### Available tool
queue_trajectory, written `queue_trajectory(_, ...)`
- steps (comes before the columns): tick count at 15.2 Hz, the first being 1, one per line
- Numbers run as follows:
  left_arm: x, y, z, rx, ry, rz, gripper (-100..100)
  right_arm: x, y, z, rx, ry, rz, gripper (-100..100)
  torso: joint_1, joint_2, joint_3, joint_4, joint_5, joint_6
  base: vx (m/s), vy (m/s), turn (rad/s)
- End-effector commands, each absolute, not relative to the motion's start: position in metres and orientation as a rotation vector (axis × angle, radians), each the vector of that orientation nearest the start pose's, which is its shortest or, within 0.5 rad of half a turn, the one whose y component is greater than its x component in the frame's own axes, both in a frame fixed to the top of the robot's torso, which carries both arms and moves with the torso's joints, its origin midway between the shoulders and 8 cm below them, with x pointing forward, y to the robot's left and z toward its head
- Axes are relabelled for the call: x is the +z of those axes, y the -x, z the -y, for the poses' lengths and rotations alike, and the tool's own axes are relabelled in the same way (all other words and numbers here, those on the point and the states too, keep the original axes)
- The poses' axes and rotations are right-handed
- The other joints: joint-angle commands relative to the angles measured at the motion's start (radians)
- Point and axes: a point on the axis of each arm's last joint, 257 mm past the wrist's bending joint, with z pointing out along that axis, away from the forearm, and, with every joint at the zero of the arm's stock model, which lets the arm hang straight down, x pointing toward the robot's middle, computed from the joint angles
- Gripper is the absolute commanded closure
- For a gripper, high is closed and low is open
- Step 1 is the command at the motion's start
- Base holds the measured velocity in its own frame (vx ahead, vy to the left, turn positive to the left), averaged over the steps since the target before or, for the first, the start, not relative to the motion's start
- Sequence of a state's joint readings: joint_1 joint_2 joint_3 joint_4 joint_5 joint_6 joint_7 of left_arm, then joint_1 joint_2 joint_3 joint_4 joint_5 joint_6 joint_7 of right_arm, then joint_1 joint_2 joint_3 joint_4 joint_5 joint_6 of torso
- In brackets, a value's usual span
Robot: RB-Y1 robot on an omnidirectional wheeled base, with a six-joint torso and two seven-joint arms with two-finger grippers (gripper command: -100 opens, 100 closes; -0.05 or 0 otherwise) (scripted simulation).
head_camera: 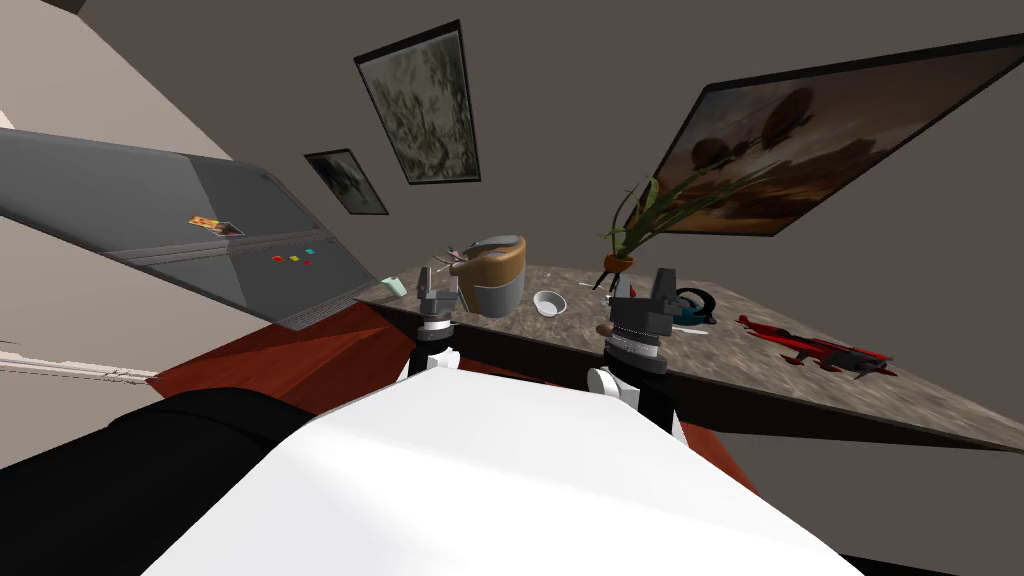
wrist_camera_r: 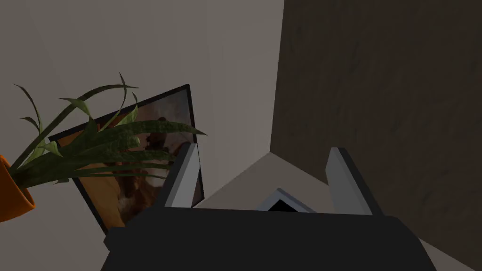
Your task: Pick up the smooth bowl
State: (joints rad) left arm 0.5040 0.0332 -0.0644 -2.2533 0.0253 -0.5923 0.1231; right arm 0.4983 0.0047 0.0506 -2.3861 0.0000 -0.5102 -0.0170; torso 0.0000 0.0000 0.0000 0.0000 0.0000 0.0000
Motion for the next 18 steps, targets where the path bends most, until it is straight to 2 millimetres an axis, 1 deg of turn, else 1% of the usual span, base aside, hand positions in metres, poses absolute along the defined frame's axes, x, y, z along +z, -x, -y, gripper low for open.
queue_trajectory(1, 0.027, -0.335, -0.257, -1.512, 0.656, -0.551, 0, 0.066, -0.324, 0.254, 1.390, -0.559, -0.573, -100, 0.000, 0.000, 0.000, 0.000, 0.000, 0.000, -0.005, 0.009, 0.027)
queue_trajectory(2, 0.027, -0.335, -0.257, -1.512, 0.656, -0.551, 0, 0.066, -0.324, 0.254, 1.390, -0.559, -0.573, -100, 0.000, 0.000, 0.000, 0.000, 0.000, 0.000, -0.008, 0.015, 0.029)
queue_trajectory(4, 0.027, -0.335, -0.257, -1.512, 0.656, -0.551, 0, 0.051, -0.332, 0.249, 1.373, -0.543, -0.658, -100, 0.001, 0.001, 0.000, 0.000, 0.000, 0.000, -0.016, 0.026, 0.042)
queue_trajectory(5, 0.027, -0.335, -0.257, -1.512, 0.656, -0.551, 0, 0.050, -0.332, 0.247, 1.373, -0.533, -0.671, -100, 0.001, 0.001, 0.001, 0.000, 0.000, 0.000, -0.025, 0.037, 0.042)
queue_trajectory(6, 0.027, -0.335, -0.257, -1.512, 0.656, -0.551, 0, 0.040, -0.337, 0.246, 1.359, -0.530, -0.718, -100, 0.002, 0.001, 0.001, 0.000, 0.000, 0.000, -0.026, 0.039, 0.050)
queue_trajectory(7, 0.027, -0.335, -0.257, -1.512, 0.656, -0.551, 0, 0.040, -0.337, 0.244, 1.359, -0.520, -0.730, -100, 0.002, 0.002, 0.001, 0.000, 0.000, 0.000, -0.023, 0.040, 0.044)
queue_trajectory(8, 0.027, -0.335, -0.257, -1.512, 0.656, -0.551, 0, 0.028, -0.342, 0.244, 1.341, -0.519, -0.781, -100, 0.002, 0.002, 0.001, 0.000, 0.001, 0.000, -0.023, 0.049, 0.067)
queue_trajectory(9, 0.027, -0.335, -0.257, -1.512, 0.656, -0.551, 0, 0.027, -0.342, 0.242, 1.341, -0.506, -0.796, -100, 0.003, 0.002, 0.001, 0.000, 0.001, 0.000, -0.020, 0.045, 0.048)
queue_trajectory(10, 0.027, -0.335, -0.257, -1.512, 0.656, -0.551, 0, 0.013, -0.348, 0.243, 1.318, -0.507, -0.850, -100, 0.003, 0.002, 0.001, 0.000, 0.001, 0.000, -0.019, 0.049, 0.061)
queue_trajectory(11, 0.027, -0.335, -0.257, -1.512, 0.656, -0.551, 0, 0.012, -0.348, 0.241, 1.318, -0.492, -0.866, -100, 0.003, 0.002, 0.001, 0.000, 0.001, 0.000, -0.021, 0.049, 0.053)
queue_trajectory(12, 0.027, -0.335, -0.257, -1.512, 0.656, -0.551, 0, -0.003, -0.353, 0.243, 1.291, -0.497, -0.921, -100, 0.003, 0.002, 0.001, 0.000, 0.001, 0.000, -0.028, 0.052, 0.089)
queue_trajectory(13, 0.027, -0.335, -0.257, -1.512, 0.656, -0.551, 0, -0.004, -0.353, 0.241, 1.290, -0.479, -0.941, -100, 0.003, 0.002, 0.001, 0.000, 0.001, 0.000, -0.028, 0.049, 0.067)
queue_trajectory(14, 0.027, -0.335, -0.257, -1.512, 0.656, -0.551, 0, -0.020, -0.358, 0.245, 1.260, -0.485, -0.996, -100, 0.003, 0.002, 0.001, 0.000, 0.001, 0.000, -0.029, 0.052, 0.079)
queue_trajectory(16, 0.027, -0.335, -0.257, -1.512, 0.656, -0.551, 0, -0.021, -0.357, 0.242, 1.258, -0.463, -1.019, -100, 0.003, 0.002, 0.001, 0.000, 0.001, 0.000, -0.022, 0.047, 0.045)
queue_trajectory(17, 0.027, -0.335, -0.257, -1.512, 0.656, -0.551, 0, -0.039, -0.362, 0.247, 1.223, -0.467, -1.080, -100, 0.003, 0.002, 0.001, 0.000, 0.001, 0.000, -0.022, 0.046, 0.072)
queue_trajectory(18, 0.027, -0.335, -0.257, -1.512, 0.656, -0.551, 0, -0.040, -0.362, 0.246, 1.221, -0.453, -1.094, -100, 0.003, 0.002, 0.001, 0.000, 0.001, 0.000, -0.020, 0.050, 0.076)
